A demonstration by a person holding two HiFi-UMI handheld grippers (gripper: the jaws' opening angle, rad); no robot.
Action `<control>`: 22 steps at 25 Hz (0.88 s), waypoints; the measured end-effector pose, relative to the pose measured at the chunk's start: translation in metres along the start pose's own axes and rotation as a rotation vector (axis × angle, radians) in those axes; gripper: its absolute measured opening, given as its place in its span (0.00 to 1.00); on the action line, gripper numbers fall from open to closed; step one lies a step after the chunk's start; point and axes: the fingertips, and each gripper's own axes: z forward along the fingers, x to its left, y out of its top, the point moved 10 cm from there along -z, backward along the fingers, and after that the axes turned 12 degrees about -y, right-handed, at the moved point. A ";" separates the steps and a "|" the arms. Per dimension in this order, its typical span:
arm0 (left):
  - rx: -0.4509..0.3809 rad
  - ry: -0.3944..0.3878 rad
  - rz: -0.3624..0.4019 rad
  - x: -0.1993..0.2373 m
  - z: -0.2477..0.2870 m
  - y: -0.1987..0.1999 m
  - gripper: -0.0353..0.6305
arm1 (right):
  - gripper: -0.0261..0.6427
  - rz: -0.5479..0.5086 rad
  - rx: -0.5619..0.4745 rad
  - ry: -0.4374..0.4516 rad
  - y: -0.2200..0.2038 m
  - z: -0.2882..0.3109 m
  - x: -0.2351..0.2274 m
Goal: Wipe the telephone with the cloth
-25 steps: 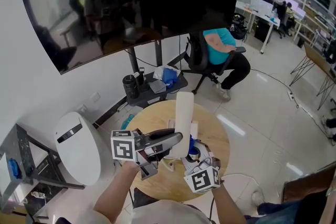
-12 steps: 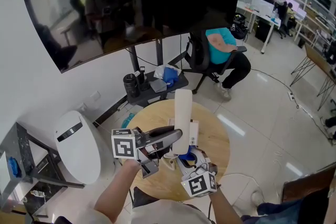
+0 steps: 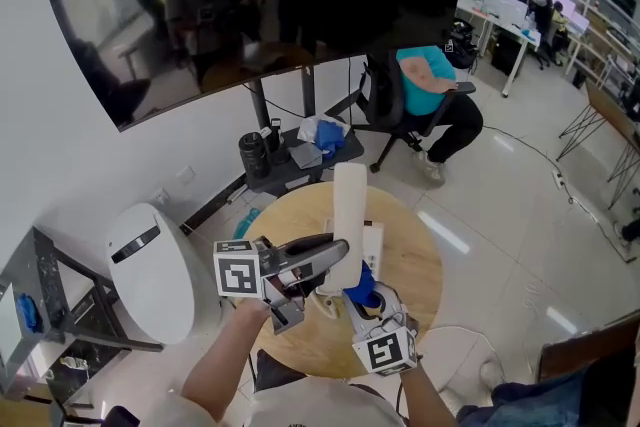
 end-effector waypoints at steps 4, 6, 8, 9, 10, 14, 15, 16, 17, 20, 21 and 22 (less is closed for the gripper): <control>-0.012 0.026 -0.017 0.010 -0.013 -0.006 0.17 | 0.17 0.027 0.027 -0.024 -0.006 -0.007 -0.003; -0.023 0.034 -0.032 0.016 -0.019 -0.013 0.17 | 0.17 0.036 0.036 -0.031 -0.009 -0.010 -0.004; -0.022 0.046 -0.045 0.025 -0.026 -0.021 0.17 | 0.17 0.056 0.042 -0.036 -0.012 -0.012 -0.004; -0.017 0.055 -0.051 0.030 -0.030 -0.026 0.17 | 0.17 0.067 0.043 -0.039 -0.014 -0.013 -0.004; -0.012 0.064 -0.058 0.035 -0.034 -0.030 0.17 | 0.17 0.073 0.045 -0.043 -0.016 -0.013 -0.004; 0.000 0.109 -0.098 0.056 -0.048 -0.050 0.17 | 0.17 0.089 0.054 -0.048 -0.015 -0.015 -0.006; 0.004 0.122 -0.109 0.061 -0.051 -0.055 0.17 | 0.17 0.090 0.055 -0.046 -0.014 -0.015 -0.006; 0.008 0.133 -0.121 0.067 -0.054 -0.061 0.17 | 0.17 0.093 0.055 -0.046 -0.013 -0.015 -0.006; 0.014 0.140 -0.134 0.073 -0.058 -0.066 0.17 | 0.17 0.096 0.055 -0.046 -0.012 -0.014 -0.006; 0.026 0.160 -0.168 0.091 -0.065 -0.077 0.17 | 0.17 0.107 0.051 -0.049 -0.010 -0.014 -0.009; 0.026 0.168 -0.178 0.097 -0.068 -0.080 0.17 | 0.17 0.107 0.052 -0.048 -0.010 -0.014 -0.009; 0.025 0.178 -0.192 0.103 -0.071 -0.084 0.17 | 0.17 0.107 0.053 -0.047 -0.010 -0.014 -0.009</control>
